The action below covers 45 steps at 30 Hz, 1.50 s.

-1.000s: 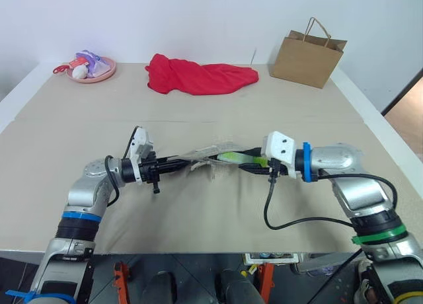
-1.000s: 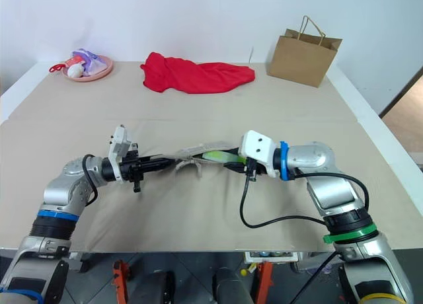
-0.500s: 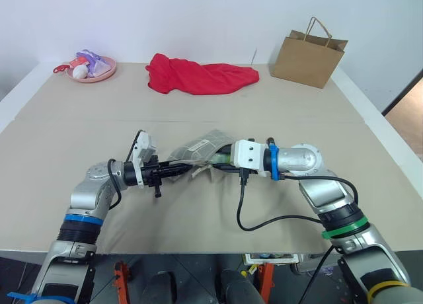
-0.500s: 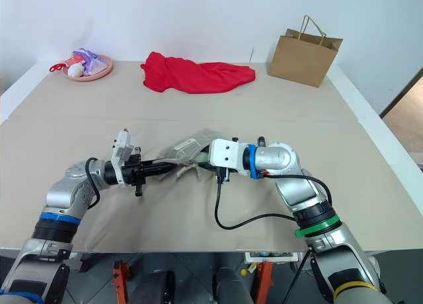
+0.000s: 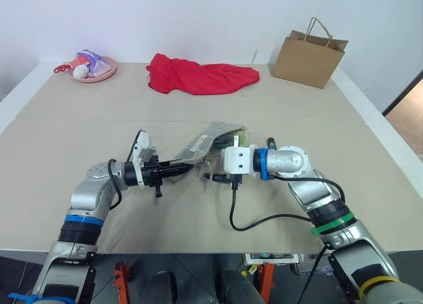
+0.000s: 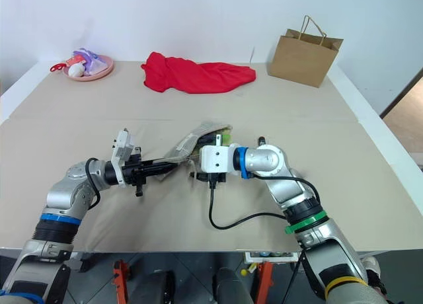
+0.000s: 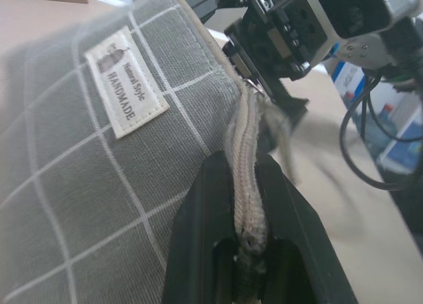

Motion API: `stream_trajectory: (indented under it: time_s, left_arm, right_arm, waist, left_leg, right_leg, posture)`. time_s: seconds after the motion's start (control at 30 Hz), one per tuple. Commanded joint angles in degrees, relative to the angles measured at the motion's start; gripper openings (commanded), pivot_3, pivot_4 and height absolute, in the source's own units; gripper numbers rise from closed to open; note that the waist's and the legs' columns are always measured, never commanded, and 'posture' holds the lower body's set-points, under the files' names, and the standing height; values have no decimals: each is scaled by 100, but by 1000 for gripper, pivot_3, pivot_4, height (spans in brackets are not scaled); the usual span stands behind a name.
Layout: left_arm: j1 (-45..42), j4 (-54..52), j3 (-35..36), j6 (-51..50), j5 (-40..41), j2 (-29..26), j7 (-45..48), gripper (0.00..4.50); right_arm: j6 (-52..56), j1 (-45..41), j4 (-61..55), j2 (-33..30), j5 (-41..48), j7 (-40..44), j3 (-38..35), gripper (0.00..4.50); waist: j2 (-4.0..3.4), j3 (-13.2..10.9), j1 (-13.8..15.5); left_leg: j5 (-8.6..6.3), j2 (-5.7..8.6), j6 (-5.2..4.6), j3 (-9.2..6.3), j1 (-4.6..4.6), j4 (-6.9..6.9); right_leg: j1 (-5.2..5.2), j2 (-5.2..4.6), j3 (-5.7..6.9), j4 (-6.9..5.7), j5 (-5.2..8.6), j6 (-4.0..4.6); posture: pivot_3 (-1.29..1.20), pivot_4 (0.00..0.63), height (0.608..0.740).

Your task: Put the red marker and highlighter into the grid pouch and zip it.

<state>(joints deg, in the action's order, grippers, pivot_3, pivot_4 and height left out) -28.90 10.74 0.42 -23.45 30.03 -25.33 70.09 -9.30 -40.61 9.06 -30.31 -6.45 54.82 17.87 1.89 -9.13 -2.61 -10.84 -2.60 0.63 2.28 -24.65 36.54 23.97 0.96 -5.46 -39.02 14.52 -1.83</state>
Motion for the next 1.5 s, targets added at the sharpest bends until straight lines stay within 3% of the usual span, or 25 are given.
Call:
stream_trajectory:
  time_s: [0.03,0.33,0.43,0.6,0.83,1.07,1.23,1.3,1.33,1.37,1.5]
  left_arm:
    - [-119,-200,290,-379,380,32,-205,0]
    - [-435,-184,679,-1284,959,29,-706,0]
    - [-343,-263,550,-1233,874,-30,-623,0]
    - [-47,-555,345,-1125,750,-144,-476,0]
    - [94,-673,233,-1051,683,-189,-401,0]
    - [-2,-610,209,-1014,672,-131,-416,0]
    - [86,-709,143,-956,607,-165,-365,0]
    - [135,-760,109,-915,568,-194,-331,0]
    - [155,-779,83,-885,541,-209,-308,0]
    - [170,-791,59,-856,516,-221,-289,0]
    - [207,-814,37,-816,496,-241,-256,0]
  right_arm:
    - [164,-176,-195,-222,401,122,-476,4450]
    - [3116,362,-1931,-1232,2863,1147,-1735,4450]
    - [3686,699,-1981,-1397,3283,1021,-2130,4450]
    - [3969,1290,-1499,-1350,2526,-190,-2167,4450]
    - [5133,1166,-1090,-480,2152,-1863,-2042,4450]
    - [5161,809,106,-108,1650,-2619,-1926,4450]
    - [5428,768,455,80,1849,-2783,-2165,4450]
    - [5525,869,293,139,1934,-2754,-2212,3598]
    - [5543,917,156,163,1984,-2737,-2235,3492]
    - [5579,953,33,175,2029,-2720,-2255,2813]
    - [5629,1066,-537,131,2140,-2604,-2292,1119]
  waist:
    - [0,0,0]
    - [0,-2,9]
    - [0,-2,12]
    - [1,0,-2]
    - [0,0,-16]
    - [-1,0,-14]
    - [3,3,-14]
    - [3,3,-14]
    - [3,3,-14]
    - [4,4,-11]
    - [4,4,-20]
  left_leg:
    - [0,0,0,0,0,0]
    - [0,2,0,-12,-4,-1]
    - [0,4,0,-16,-4,-3]
    - [0,5,0,-6,8,-1]
    - [1,-14,0,0,17,-5]
    - [1,-10,0,6,15,-6]
    - [1,-5,0,8,14,-5]
    - [1,-5,0,7,16,-4]
    - [1,-6,0,6,17,-4]
    - [1,-6,0,5,17,-4]
    - [1,-7,0,3,15,-10]
  right_leg:
    - [0,0,0,0,0,0]
    - [-3,-1,10,0,1,-2]
    - [-6,-7,15,2,4,-2]
    - [-11,-7,7,1,4,-2]
    - [-5,22,-9,-2,10,-17]
    - [-6,18,-15,-1,14,-23]
    - [-8,12,-17,1,14,-28]
    - [-10,12,-16,1,13,-30]
    - [-11,12,-15,1,13,-30]
    - [-11,12,-14,1,13,-30]
    - [-8,13,-13,1,17,-28]
  posture:
    - [0,150,740]
    - [0,150,740]
    - [0,150,740]
    - [0,150,740]
    - [0,150,740]
    - [0,150,740]
    - [0,150,740]
    - [0,150,740]
    - [0,150,740]
    - [0,150,740]
    - [0,150,740]
